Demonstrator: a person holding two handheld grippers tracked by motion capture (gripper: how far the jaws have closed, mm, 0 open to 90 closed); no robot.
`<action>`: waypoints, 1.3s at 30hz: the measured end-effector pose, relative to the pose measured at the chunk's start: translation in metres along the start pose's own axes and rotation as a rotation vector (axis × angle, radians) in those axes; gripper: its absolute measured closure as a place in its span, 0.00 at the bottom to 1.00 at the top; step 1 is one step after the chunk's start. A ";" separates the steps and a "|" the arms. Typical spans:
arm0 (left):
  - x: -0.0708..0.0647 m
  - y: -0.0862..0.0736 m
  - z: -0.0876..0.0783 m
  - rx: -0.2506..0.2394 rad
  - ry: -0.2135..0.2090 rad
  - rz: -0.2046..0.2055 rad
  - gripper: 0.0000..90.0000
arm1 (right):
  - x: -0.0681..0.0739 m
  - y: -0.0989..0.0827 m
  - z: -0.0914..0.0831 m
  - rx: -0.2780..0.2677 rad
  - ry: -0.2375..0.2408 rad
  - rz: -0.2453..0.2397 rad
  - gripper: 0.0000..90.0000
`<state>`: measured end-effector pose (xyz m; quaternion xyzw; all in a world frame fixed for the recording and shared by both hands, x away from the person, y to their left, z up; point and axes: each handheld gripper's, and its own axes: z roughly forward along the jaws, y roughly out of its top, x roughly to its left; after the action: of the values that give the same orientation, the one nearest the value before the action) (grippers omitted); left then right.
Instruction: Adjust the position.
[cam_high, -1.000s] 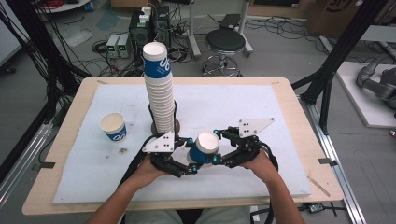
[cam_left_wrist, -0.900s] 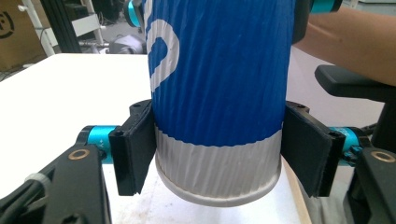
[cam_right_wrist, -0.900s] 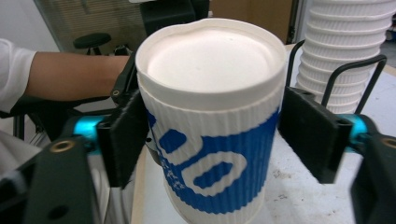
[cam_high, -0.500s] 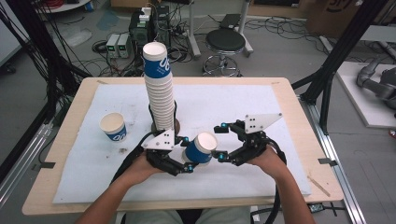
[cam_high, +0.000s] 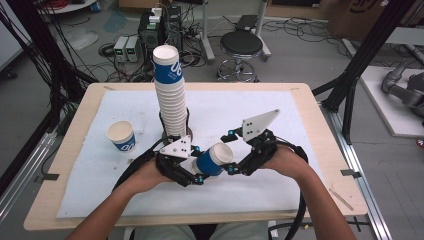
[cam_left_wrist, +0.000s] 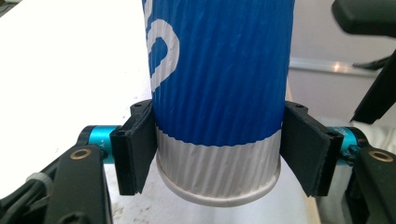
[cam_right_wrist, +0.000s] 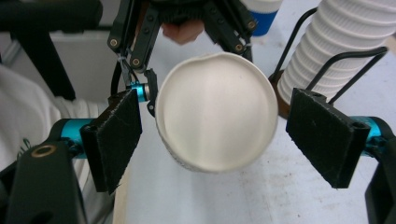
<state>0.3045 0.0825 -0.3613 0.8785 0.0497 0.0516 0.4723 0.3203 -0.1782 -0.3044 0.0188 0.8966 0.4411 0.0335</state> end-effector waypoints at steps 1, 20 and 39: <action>0.000 0.001 0.000 0.012 -0.004 0.004 0.35 | 0.000 0.002 0.002 0.018 0.005 -0.010 0.21; -0.001 0.005 0.011 0.102 -0.015 0.009 0.35 | -0.001 0.013 0.031 0.250 0.045 -0.073 0.32; 0.002 -0.007 -0.001 -0.091 -0.008 -0.036 0.21 | -0.001 0.001 0.016 0.176 0.063 -0.026 0.34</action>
<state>0.3060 0.0871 -0.3667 0.8553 0.0611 0.0418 0.5129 0.3223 -0.1649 -0.3130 -0.0038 0.9327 0.3605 0.0090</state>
